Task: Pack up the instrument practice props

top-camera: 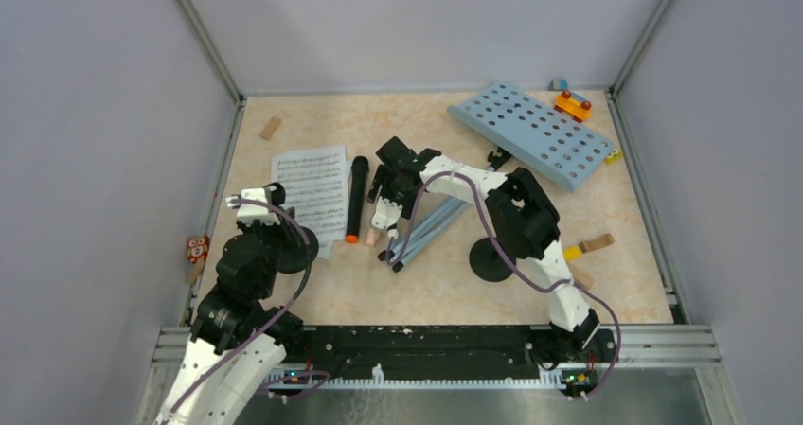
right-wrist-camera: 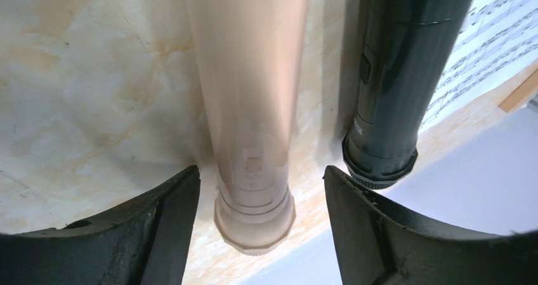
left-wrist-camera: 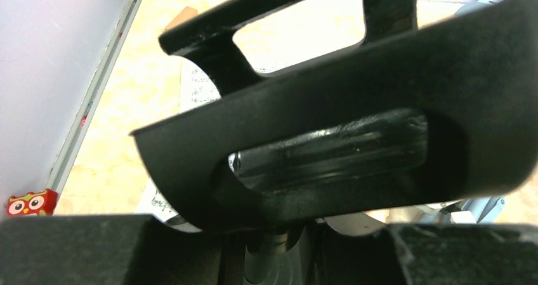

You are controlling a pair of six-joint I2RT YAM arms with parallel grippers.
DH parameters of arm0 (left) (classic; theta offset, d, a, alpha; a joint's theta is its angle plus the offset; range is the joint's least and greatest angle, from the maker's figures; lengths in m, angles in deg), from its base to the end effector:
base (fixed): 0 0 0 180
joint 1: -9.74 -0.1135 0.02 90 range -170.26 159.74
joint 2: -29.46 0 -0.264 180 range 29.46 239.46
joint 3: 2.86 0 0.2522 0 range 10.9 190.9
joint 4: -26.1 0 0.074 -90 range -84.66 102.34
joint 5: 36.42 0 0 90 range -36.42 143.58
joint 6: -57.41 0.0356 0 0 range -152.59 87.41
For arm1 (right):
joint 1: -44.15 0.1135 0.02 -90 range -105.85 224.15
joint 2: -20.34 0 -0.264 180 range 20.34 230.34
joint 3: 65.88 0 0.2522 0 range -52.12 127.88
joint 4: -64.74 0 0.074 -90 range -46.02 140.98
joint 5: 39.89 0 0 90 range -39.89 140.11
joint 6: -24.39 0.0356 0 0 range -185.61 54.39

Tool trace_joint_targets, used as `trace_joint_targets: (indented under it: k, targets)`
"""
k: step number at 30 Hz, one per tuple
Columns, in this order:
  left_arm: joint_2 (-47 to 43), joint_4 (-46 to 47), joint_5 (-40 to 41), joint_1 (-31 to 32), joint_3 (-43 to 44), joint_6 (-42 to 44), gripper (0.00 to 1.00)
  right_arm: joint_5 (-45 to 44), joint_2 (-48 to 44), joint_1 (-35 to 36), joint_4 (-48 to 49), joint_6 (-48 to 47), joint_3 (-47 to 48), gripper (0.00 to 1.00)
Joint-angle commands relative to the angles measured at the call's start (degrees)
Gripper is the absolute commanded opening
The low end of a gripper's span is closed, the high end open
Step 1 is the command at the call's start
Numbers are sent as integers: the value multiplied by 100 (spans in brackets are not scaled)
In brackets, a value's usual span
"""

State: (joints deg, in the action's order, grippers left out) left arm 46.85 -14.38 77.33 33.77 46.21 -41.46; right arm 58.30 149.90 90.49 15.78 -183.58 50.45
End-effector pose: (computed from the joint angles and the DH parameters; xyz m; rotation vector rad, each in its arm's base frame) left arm 0.0862 -0.0227 0.3085 -0.0787 1.7100 -0.0691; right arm 0.3309 0.3541 0.1627 -2.6384 0.3160 -0.2307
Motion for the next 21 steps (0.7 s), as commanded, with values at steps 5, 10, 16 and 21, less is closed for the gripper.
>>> trace_joint_targets:
  k: [5,10,16,21]
  targets:
    - [5,705,133,-13,7,138,0,517,-1111,-38,26,286,-56,73]
    - [72,712,49,-13,30,119,0,667,-1787,-34,182,668,-438,74]
    - [97,784,-50,-10,13,124,0,943,-3256,42,3044,4395,-1938,75]
    - [74,974,-669,-13,-3,230,0,241,-4441,145,4380,8142,-2540,74]
